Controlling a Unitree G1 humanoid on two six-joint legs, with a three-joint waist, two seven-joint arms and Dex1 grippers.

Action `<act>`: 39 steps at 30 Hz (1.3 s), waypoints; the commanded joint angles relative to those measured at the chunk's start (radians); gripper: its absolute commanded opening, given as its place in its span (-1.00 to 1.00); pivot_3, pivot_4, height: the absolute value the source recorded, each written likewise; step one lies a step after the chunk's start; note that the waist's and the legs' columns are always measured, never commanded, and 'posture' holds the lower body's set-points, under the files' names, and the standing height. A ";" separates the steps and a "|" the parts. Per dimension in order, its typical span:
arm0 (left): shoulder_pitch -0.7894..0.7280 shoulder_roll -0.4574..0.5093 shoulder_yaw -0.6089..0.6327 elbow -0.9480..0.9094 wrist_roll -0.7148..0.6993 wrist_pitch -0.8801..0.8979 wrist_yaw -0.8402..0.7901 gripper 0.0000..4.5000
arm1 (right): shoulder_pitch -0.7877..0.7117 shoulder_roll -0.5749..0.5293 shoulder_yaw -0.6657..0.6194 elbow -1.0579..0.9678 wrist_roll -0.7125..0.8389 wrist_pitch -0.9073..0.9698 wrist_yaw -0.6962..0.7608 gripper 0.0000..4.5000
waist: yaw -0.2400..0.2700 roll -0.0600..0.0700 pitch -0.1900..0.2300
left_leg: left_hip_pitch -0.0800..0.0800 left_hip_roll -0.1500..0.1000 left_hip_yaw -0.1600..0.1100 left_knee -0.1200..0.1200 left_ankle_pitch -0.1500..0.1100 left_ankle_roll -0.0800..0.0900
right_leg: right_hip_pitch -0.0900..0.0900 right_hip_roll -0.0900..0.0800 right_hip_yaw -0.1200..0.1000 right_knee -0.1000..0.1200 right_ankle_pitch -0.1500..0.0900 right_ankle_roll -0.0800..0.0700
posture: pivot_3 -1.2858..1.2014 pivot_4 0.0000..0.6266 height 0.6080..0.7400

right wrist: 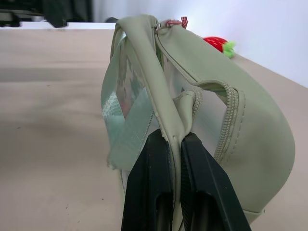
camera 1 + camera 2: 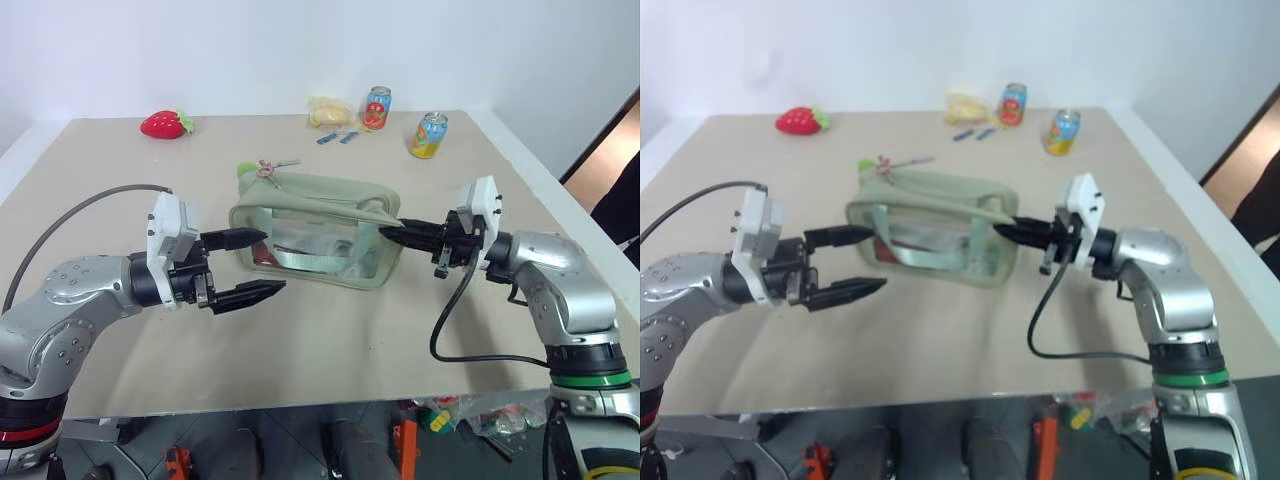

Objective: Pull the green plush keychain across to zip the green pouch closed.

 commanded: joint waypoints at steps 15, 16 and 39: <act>0.021 0.024 0.079 -0.052 -0.086 0.041 0.040 1.00 | -0.182 -0.005 0.037 0.267 -0.062 -0.214 0.233 -0.99 | 0.000 0.000 0.000 | 0.000 0.000 0.000 0.000 0.000 0.000 | 0.000 0.000 0.000 0.000 0.000 0.000 | 0.03 -0.52 1.00; 0.021 0.027 0.099 -0.052 -0.108 0.053 0.053 1.00 | -0.183 -0.003 0.037 0.277 -0.070 -0.230 0.229 -0.99 | 0.000 0.000 0.000 | 0.000 0.000 0.000 0.000 0.000 0.000 | 0.000 0.000 0.000 0.000 0.000 0.000 | 0.03 -0.52 1.00; -0.284 -0.090 0.055 0.636 0.246 -0.293 0.059 1.00 | -0.096 -0.018 0.026 0.108 -0.067 -0.197 0.143 -0.99 | 0.000 0.000 0.000 | 0.001 0.001 0.000 0.000 0.001 -0.001 | 0.000 0.002 0.000 0.001 0.005 0.002 | 0.03 -0.52 1.00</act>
